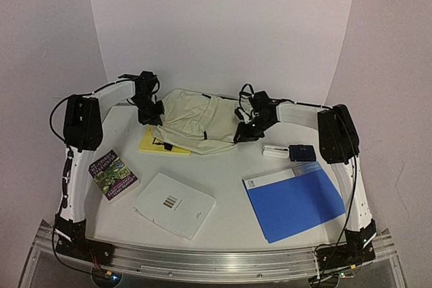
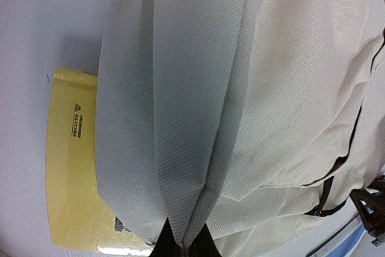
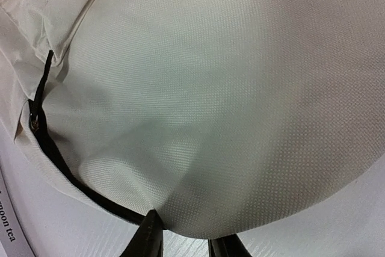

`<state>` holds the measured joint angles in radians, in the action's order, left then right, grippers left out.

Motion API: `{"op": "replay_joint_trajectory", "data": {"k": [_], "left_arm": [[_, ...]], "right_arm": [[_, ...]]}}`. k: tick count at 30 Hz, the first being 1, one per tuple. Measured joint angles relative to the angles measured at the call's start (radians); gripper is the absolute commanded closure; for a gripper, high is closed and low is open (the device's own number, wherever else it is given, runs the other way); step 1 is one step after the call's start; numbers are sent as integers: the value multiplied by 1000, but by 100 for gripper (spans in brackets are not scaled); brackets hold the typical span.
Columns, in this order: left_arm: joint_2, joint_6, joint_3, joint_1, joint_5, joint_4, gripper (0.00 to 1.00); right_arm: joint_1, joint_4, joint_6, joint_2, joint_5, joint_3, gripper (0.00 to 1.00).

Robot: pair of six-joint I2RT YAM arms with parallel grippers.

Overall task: Pack the student bag
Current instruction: Adjust the student bag at the center of the board.

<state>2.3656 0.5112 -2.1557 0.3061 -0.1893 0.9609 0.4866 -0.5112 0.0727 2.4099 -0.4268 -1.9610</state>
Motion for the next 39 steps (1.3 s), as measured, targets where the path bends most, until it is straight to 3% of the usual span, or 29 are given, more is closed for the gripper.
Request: {"op": "replay_joint_trajectory", "data": {"k": [6, 13, 25, 30, 34, 39], "left_arm": [[-83, -13, 118, 2, -2, -67, 100], [-233, -18, 209, 16, -9, -72, 100], [-600, -30, 443, 98, -11, -30, 100], [-613, -62, 522, 105, 38, 41, 98], [-611, -76, 618, 100, 87, 70, 95], [-611, -84, 732, 92, 108, 22, 97]], "right_arm": [[3, -5, -5, -37, -7, 0, 100], [10, -12, -5, -197, -24, 61, 100], [31, -15, -34, -518, -146, 361, 100], [93, -47, -117, -531, -140, 471, 60], [131, -148, -206, -508, -124, 458, 33], [133, -189, -258, -497, -81, 412, 34]]}}
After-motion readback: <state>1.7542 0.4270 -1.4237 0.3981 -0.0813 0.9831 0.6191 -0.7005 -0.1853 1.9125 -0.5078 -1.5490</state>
